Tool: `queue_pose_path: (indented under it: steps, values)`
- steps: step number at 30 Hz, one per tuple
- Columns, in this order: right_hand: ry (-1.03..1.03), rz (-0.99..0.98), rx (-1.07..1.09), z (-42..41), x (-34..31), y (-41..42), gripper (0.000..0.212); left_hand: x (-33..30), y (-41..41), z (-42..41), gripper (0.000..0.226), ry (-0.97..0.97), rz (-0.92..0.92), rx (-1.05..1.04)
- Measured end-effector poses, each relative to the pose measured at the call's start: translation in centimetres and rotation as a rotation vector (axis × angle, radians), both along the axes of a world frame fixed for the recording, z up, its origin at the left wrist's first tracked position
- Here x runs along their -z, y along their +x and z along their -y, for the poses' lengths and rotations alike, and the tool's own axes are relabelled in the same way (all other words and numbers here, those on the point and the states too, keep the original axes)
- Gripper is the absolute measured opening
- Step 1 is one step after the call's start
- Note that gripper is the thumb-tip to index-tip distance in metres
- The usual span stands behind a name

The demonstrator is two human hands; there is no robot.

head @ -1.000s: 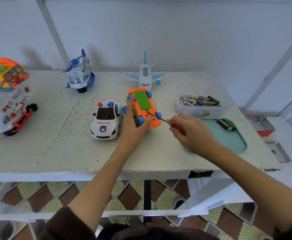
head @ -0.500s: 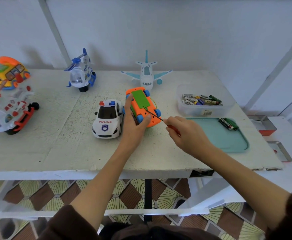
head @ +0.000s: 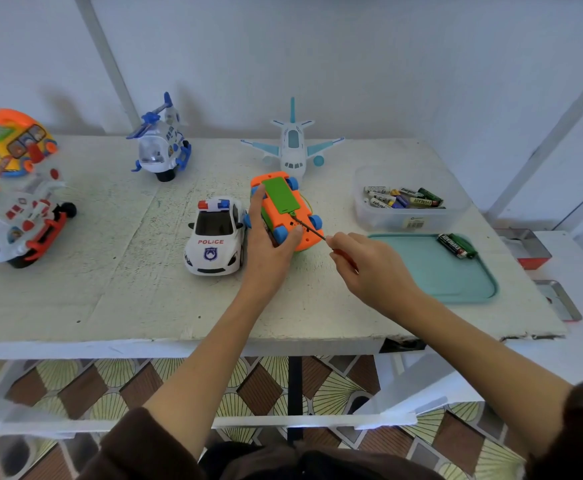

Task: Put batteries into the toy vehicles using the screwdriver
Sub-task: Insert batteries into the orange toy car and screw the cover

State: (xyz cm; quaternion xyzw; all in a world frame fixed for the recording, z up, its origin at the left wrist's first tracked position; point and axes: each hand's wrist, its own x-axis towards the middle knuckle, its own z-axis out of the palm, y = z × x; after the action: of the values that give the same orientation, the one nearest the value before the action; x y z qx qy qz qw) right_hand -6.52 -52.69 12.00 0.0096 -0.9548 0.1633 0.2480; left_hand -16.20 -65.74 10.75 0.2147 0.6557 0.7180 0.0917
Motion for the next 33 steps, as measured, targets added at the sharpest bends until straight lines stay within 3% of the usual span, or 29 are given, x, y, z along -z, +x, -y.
queue_pose_path:
  steps: [9,33]
  values:
    - [-0.011,-0.037,0.001,-0.02,0.41,-0.18,0.032,-0.11,0.06,-0.19,0.073,-0.007,0.007,-0.015]
    - [0.043,0.046,0.020,0.66,0.10,-0.47,0.031,-0.49,-0.29,0.13,0.072,-0.037,0.046,-0.038]
